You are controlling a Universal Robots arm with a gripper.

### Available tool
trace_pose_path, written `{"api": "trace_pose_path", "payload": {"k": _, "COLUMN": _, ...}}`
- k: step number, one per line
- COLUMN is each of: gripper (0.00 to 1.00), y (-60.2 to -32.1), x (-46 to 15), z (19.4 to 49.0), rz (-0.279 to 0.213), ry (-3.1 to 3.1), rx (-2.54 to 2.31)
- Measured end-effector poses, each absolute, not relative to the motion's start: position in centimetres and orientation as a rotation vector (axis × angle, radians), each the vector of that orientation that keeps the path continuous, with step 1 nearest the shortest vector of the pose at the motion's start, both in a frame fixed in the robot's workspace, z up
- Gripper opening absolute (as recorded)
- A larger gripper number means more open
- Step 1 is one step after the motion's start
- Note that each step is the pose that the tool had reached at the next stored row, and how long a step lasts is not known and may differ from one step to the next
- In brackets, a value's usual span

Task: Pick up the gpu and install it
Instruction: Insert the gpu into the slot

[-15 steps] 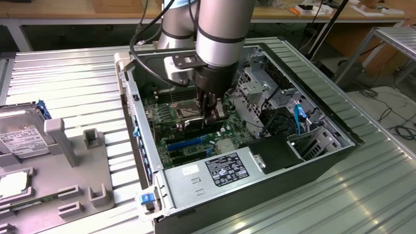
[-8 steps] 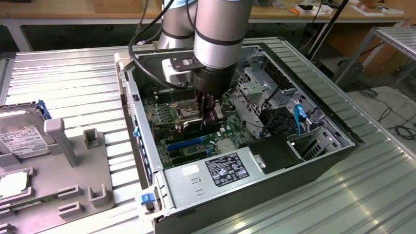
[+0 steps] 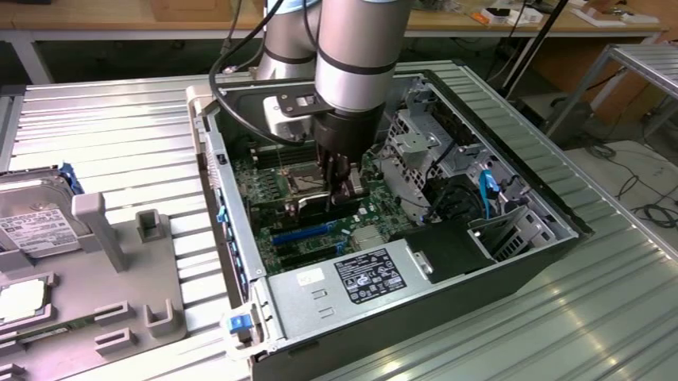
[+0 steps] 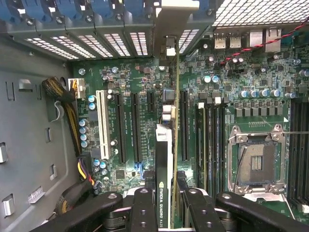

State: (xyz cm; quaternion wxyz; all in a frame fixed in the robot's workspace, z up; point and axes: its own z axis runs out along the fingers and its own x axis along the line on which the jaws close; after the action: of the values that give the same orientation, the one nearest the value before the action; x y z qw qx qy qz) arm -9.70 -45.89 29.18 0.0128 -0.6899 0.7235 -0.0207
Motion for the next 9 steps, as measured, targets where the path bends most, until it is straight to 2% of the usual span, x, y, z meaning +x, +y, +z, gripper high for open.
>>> {"api": "trace_pose_path", "payload": {"k": 9, "gripper": 0.27, "y": -45.88, "x": -10.67, "z": 28.96, "rz": -0.067, "ry": 2.253, "rx": -2.148}}
